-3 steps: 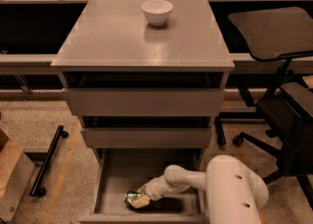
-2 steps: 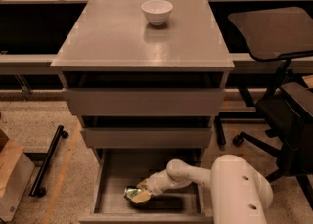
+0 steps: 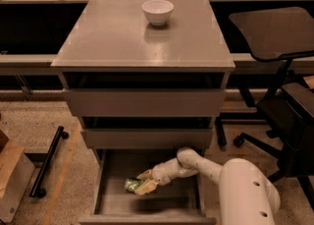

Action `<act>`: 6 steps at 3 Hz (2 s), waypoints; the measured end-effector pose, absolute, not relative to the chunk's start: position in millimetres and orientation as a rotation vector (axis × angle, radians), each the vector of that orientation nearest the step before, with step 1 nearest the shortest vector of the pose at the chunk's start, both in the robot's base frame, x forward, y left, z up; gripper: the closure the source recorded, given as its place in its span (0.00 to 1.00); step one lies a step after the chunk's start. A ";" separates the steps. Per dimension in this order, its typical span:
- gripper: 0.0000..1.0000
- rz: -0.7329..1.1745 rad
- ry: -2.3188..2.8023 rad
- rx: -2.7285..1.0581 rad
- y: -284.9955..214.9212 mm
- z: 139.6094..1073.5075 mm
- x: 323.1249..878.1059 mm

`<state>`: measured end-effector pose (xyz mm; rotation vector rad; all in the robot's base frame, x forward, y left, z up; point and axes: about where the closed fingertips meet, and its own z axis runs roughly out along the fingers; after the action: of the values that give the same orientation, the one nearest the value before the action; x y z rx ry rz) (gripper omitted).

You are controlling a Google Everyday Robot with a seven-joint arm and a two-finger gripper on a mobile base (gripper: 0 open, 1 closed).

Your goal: Pick green can from bottom drawer and place on counter

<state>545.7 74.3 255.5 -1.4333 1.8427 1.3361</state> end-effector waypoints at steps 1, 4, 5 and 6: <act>1.00 1.357 1.823 -1.450 53.1 297.7 542.3; 1.00 1.170 1.960 -1.547 5.0 412.3 527.2; 1.00 1.121 1.955 -1.616 -16.5 448.1 565.5; 1.00 0.969 1.974 -1.673 -33.7 502.7 618.1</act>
Offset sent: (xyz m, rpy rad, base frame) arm -0.0454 -0.0502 0.1253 -0.0975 -0.0110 -0.0084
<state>618.1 -33.7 502.7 -1.6726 1.9740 0.9695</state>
